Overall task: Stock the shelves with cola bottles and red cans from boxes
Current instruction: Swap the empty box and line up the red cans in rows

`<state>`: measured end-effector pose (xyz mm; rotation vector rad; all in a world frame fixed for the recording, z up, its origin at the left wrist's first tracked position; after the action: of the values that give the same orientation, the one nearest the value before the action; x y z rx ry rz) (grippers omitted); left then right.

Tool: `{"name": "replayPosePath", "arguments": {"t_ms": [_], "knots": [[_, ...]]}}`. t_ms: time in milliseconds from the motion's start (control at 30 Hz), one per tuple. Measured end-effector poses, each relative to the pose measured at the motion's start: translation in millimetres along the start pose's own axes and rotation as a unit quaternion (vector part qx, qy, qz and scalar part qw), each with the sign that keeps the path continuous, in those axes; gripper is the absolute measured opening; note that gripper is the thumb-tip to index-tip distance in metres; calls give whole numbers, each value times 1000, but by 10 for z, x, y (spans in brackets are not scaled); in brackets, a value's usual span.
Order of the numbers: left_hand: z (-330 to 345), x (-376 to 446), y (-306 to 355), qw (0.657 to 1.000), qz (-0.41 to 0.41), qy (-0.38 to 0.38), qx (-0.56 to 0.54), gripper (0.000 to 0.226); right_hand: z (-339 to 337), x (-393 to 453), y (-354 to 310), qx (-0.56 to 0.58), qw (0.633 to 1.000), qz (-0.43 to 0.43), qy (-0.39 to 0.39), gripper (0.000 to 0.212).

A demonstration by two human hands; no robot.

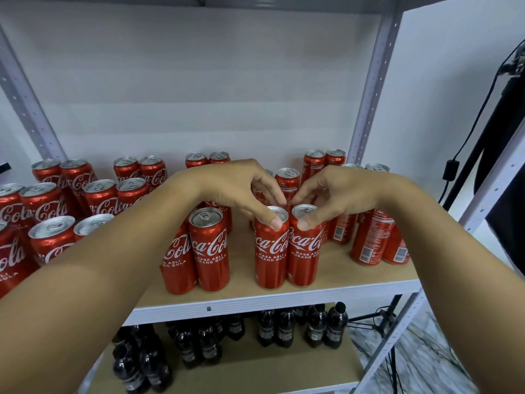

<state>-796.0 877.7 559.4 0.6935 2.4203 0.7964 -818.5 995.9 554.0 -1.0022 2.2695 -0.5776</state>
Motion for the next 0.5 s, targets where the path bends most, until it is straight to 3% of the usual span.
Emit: {"name": "replayPosePath", "arguments": {"t_ms": [133, 200, 267, 367, 500], "knots": [[-327, 27, -111, 996, -17, 88, -2, 30, -336, 26, -37, -22, 993, -23, 114, 39], [-581, 34, -186, 981, -44, 168, 83, 20, -561, 102, 37, -60, 982, -4, 180, 32], [-767, 73, -265, 962, -75, 223, 136, 24, -709, 237, 115, -103, 973, 33, 206, 36], [-838, 240, -458, 954, -157, 208, 150, 46, -781, 477, 178, -163, 964, 74, 195, 50], [-856, 424, -662, 946, -224, 179, 152, 49, -784, 717, 324, -147, 968, 104, 176, 73]]}}
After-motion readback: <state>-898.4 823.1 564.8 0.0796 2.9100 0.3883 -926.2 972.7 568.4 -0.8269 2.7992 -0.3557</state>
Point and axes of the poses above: each hand's wrist, its own x-axis towards the middle knuckle, its own z-axis out of the palm, y = z × x, the point moved 10 cm from there along x, towards the middle knuckle, and after that the axes turned 13 degrees about -y, right-handed, at the moved point
